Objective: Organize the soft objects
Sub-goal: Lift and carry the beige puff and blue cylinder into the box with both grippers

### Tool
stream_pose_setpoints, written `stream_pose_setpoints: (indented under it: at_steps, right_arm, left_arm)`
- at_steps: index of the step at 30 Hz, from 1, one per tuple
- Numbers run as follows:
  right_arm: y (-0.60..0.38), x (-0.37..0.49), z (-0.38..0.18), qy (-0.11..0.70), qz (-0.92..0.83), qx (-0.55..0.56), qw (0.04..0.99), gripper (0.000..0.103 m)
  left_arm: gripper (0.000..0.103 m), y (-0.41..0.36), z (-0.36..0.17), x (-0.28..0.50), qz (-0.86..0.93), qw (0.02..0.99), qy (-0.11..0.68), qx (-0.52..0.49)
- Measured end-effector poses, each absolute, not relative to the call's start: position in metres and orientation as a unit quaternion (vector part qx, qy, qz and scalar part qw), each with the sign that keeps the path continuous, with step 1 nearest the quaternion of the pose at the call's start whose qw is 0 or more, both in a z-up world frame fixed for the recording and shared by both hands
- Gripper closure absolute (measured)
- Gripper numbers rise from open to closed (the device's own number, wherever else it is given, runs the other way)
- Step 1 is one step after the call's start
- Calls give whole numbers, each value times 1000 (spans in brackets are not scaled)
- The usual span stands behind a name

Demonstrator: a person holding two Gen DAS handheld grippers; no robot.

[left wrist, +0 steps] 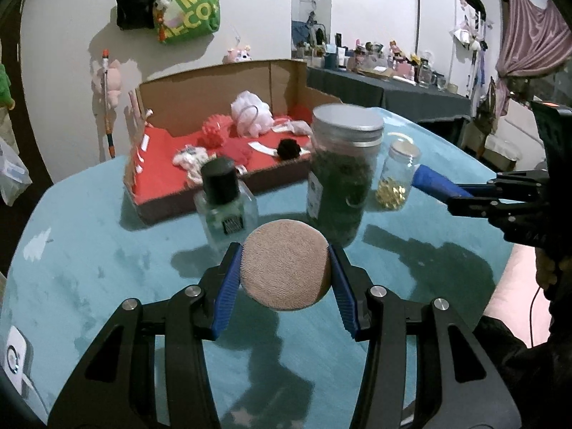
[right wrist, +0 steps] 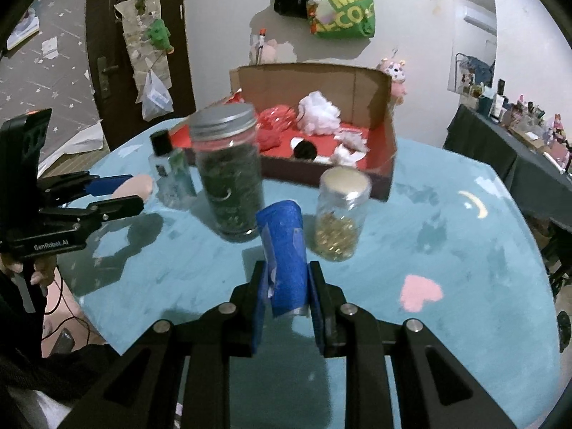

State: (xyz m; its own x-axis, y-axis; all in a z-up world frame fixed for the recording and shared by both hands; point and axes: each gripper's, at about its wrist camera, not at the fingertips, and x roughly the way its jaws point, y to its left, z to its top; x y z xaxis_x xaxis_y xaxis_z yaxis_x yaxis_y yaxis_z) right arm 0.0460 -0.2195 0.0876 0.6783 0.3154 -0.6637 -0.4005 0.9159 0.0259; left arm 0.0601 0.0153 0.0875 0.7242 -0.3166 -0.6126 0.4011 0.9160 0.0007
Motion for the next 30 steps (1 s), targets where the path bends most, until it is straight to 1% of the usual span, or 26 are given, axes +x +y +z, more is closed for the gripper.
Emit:
stream_pose_setpoints:
  at_steps: [14,23,30]
  right_arm:
    - [-234,75,124,326,179,-74,925,79]
    - [-232,117,139,332,191,-97,919,79]
    - [-223,157,141,353,212,-120,903,79]
  left_arm:
    - [57,12,124,95,-208,928,301,75]
    - [57,5,141,145,-233,911,330,86]
    - [57,-3,148,183,-255,894,355,96]
